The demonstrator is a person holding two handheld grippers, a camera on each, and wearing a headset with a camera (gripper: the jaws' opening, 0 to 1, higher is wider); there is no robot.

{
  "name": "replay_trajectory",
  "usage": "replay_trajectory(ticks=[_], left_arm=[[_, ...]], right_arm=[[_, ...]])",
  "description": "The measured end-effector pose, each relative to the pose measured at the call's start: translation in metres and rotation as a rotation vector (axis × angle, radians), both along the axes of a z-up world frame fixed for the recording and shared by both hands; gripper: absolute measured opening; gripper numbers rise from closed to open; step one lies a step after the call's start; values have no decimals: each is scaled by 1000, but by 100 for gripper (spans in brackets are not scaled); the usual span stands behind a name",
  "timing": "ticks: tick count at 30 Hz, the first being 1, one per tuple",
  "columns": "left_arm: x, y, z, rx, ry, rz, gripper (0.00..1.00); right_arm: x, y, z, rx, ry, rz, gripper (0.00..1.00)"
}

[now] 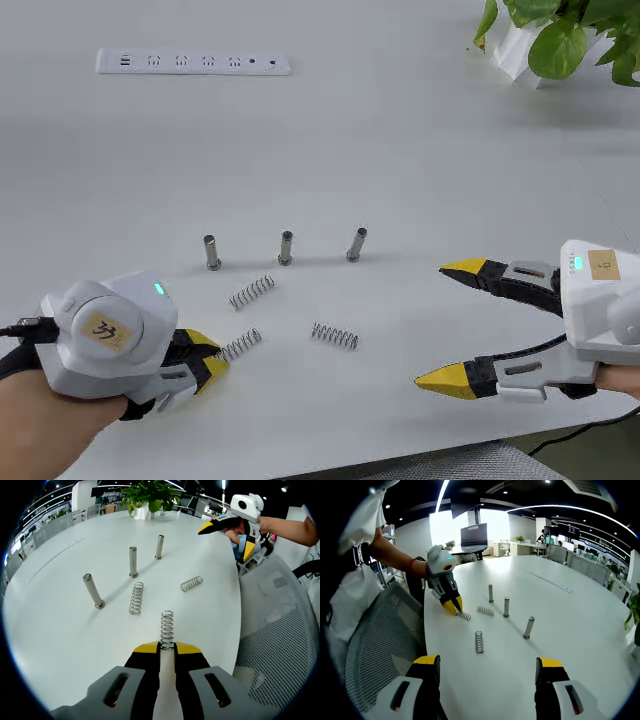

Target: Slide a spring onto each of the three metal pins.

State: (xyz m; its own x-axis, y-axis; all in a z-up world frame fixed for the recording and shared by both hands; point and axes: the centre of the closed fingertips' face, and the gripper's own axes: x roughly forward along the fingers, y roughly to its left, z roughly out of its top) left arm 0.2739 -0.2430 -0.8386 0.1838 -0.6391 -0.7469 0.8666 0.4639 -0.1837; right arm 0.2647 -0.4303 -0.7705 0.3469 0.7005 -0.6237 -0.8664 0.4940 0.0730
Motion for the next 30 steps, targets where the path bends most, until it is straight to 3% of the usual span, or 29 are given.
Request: replay_trajectory(ticks=[19, 30], left_arm=[[0, -1, 7, -22, -1, 1, 7], [0, 1, 25, -59, -20, 10, 7]], right_arm=[[-1, 5, 0, 5, 3, 11, 76], [2, 16, 10, 18, -9, 28, 75]])
